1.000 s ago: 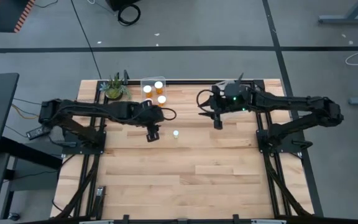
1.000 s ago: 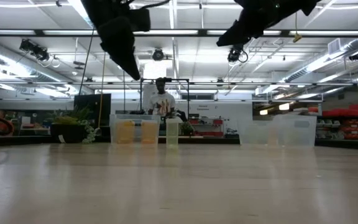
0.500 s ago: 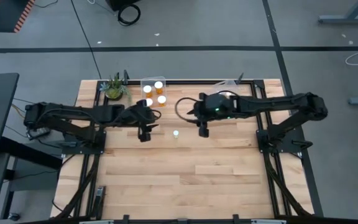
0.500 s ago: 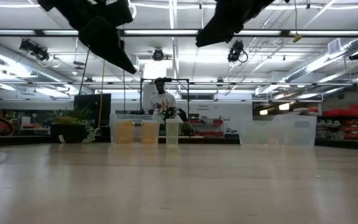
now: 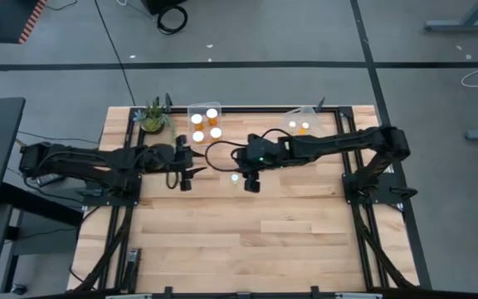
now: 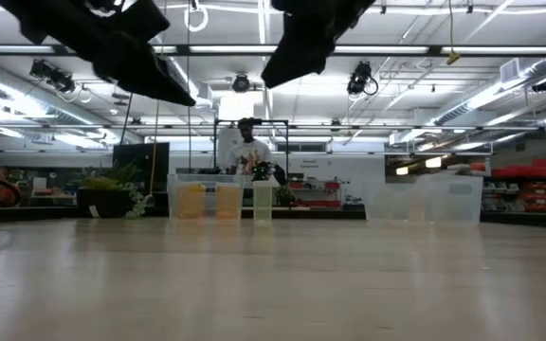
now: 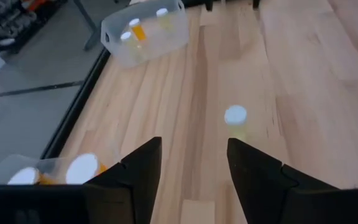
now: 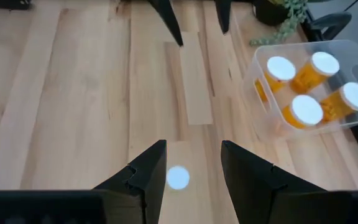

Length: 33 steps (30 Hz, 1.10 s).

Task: Pick and place medicine bottles into bin by pill shape (circle, oval)
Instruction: Put the small yellow pill bottle into the right transparent bin

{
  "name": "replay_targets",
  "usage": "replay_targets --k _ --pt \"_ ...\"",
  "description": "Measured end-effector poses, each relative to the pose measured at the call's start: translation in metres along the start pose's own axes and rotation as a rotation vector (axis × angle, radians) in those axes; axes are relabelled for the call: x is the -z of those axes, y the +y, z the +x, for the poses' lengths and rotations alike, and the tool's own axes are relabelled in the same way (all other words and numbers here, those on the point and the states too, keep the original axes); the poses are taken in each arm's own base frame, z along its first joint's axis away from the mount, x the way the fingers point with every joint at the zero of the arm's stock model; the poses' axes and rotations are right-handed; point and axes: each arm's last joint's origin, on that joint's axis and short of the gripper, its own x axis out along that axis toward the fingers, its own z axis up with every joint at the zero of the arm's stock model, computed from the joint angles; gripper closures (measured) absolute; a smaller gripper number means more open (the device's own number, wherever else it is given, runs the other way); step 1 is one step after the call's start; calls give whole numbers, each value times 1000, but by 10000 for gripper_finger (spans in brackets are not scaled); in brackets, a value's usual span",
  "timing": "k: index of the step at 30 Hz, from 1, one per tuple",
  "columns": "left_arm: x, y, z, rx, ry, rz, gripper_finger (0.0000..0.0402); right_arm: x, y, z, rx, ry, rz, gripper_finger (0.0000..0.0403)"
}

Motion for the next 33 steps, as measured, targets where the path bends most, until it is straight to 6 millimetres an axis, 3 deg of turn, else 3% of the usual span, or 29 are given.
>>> replay_targets --k 12,21,33 --pt "40 -1 -21 -39 -129 -12 207 -9 8 55 8 88 20 242" --pt "66 -5 -32 -45 -220 -2 205 -4 13 87 7 160 21 242" --pt "78 -8 -46 -2 -454 -125 207 11 15 107 19 235 -4 242"
